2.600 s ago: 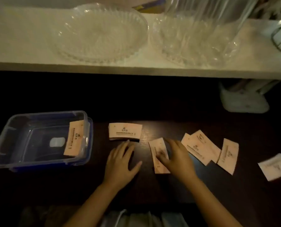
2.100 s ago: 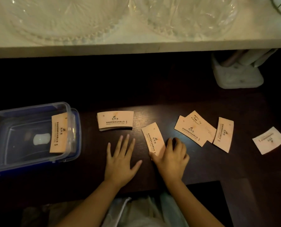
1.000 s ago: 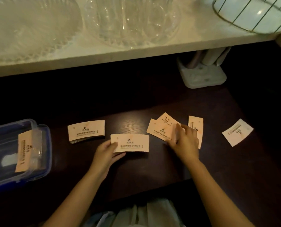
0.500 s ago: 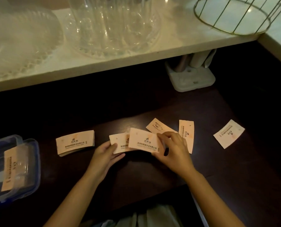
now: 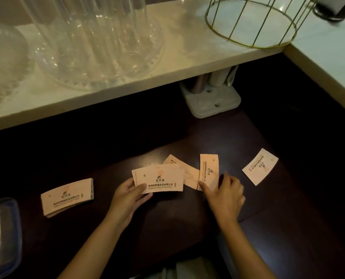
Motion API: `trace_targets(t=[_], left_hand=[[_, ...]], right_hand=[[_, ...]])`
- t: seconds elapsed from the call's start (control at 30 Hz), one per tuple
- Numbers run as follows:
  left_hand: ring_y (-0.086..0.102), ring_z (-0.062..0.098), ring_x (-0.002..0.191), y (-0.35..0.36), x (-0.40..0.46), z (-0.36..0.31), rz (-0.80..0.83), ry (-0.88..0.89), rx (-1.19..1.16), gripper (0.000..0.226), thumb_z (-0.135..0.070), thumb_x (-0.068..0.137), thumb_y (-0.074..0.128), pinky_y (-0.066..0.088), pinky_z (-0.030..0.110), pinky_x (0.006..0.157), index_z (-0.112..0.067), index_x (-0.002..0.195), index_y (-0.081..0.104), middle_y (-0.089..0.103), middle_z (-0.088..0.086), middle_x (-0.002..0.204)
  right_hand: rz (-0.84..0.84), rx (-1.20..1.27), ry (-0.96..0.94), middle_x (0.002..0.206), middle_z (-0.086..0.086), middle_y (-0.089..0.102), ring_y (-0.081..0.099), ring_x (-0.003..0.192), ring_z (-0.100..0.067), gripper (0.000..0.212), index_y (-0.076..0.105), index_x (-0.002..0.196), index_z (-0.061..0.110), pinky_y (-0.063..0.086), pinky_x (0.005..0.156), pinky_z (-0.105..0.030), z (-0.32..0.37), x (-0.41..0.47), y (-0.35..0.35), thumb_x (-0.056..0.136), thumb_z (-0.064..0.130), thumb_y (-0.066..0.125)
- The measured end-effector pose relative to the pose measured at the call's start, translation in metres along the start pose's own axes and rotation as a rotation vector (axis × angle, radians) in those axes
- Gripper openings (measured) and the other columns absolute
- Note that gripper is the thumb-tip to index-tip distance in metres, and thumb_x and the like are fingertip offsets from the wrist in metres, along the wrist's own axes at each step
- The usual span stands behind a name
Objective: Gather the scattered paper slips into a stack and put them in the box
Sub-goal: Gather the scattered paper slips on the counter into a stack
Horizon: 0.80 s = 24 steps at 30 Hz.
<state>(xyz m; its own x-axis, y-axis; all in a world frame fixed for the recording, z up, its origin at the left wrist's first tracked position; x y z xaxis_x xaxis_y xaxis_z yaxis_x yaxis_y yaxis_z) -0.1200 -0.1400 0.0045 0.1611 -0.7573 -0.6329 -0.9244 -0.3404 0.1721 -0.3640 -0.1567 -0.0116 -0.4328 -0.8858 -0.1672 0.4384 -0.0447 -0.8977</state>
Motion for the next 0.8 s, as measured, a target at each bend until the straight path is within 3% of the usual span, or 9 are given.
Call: trace_targets(t=[0.13,0.23,0.33,0.43,0.5,0.63,0.73,0.8], left_hand=[[0.067,0.019,0.093,0.006,0.006,0.004,-0.013,-0.02,0.01,0.03,-0.002,0.085,0.054,0.053,0.031,0.075,-0.011,0.114,0.055,0.071,0.009,0.099],[0.067,0.02,0.094,0.009,0.009,0.006,-0.016,-0.032,0.003,0.027,-0.001,0.085,0.054,0.055,0.029,0.072,-0.014,0.109,0.057,0.07,0.01,0.1],[0.068,0.017,0.091,0.011,0.013,0.006,-0.017,-0.033,-0.007,0.025,-0.001,0.085,0.054,0.057,0.024,0.066,-0.014,0.106,0.058,0.07,0.01,0.1],[0.068,0.017,0.09,0.012,0.014,0.006,-0.015,-0.044,-0.01,0.027,-0.001,0.085,0.054,0.057,0.025,0.067,-0.013,0.109,0.057,0.071,0.01,0.099],[0.068,0.018,0.09,0.014,0.015,0.006,-0.012,-0.054,-0.014,0.027,-0.001,0.085,0.055,0.056,0.026,0.068,-0.012,0.109,0.057,0.071,0.01,0.099],[0.067,0.022,0.094,0.022,0.015,0.004,0.034,-0.079,-0.048,0.029,0.0,0.083,0.055,0.057,0.028,0.068,-0.01,0.111,0.057,0.07,0.012,0.101],[0.07,0.02,0.09,0.031,0.012,0.0,0.13,-0.076,-0.055,0.027,0.0,0.082,0.056,0.058,0.026,0.064,-0.014,0.106,0.059,0.075,0.007,0.092],[0.07,0.019,0.089,0.036,0.01,-0.002,0.186,-0.059,-0.01,0.027,-0.002,0.082,0.057,0.057,0.024,0.063,-0.016,0.105,0.059,0.076,0.003,0.091]], right_hand=[[-0.01,-0.063,0.03,0.122,-0.014,0.05,0.043,0.112,-0.032,0.073,0.048,0.121,0.012,0.038,0.089,-0.046,0.005,-0.001,0.011,0.066,0.049,0.075],[-0.002,0.018,0.074,0.116,-0.014,0.058,0.05,0.108,-0.033,0.063,0.047,0.116,0.013,0.04,0.088,-0.046,0.004,0.002,0.01,0.067,0.037,0.078],[0.007,0.362,0.113,0.106,-0.011,0.067,0.063,0.091,-0.031,0.035,0.047,0.11,0.019,0.046,0.075,-0.038,-0.005,0.003,0.0,0.081,0.019,0.066],[-0.07,0.719,0.063,0.1,-0.004,0.064,0.062,0.078,0.0,0.024,0.055,0.107,0.021,0.049,0.062,-0.018,-0.009,0.009,-0.023,0.087,0.008,0.059],[0.034,0.857,-0.053,0.096,0.006,0.066,0.06,0.079,0.009,0.027,0.062,0.098,0.024,0.048,0.06,-0.007,-0.007,0.018,-0.036,0.085,0.0,0.059],[0.506,0.956,-0.147,0.082,0.009,0.072,0.065,0.074,0.004,0.041,0.067,0.087,0.031,0.051,0.059,-0.011,0.009,0.018,-0.038,0.08,-0.009,0.062],[0.576,0.866,-0.154,0.093,-0.001,0.068,0.065,0.075,0.001,0.038,0.066,0.091,0.028,0.052,0.059,-0.012,0.018,0.016,-0.032,0.079,-0.008,0.063],[0.531,0.812,-0.168,0.099,-0.007,0.066,0.065,0.079,-0.008,0.038,0.064,0.094,0.03,0.055,0.063,-0.018,0.022,0.013,-0.026,0.078,-0.005,0.065]])
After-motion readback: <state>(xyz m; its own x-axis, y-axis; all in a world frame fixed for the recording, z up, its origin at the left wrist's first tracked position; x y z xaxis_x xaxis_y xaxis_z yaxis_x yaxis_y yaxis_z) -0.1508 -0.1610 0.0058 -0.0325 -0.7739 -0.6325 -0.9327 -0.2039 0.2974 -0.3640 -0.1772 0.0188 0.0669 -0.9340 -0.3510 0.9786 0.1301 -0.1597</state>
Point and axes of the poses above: each hand's wrist, its own x-axis towards the middle knuckle, its own y-axis out of the palm, z = x × y, the point moved 2 cm from there along x, towards the middle knuckle
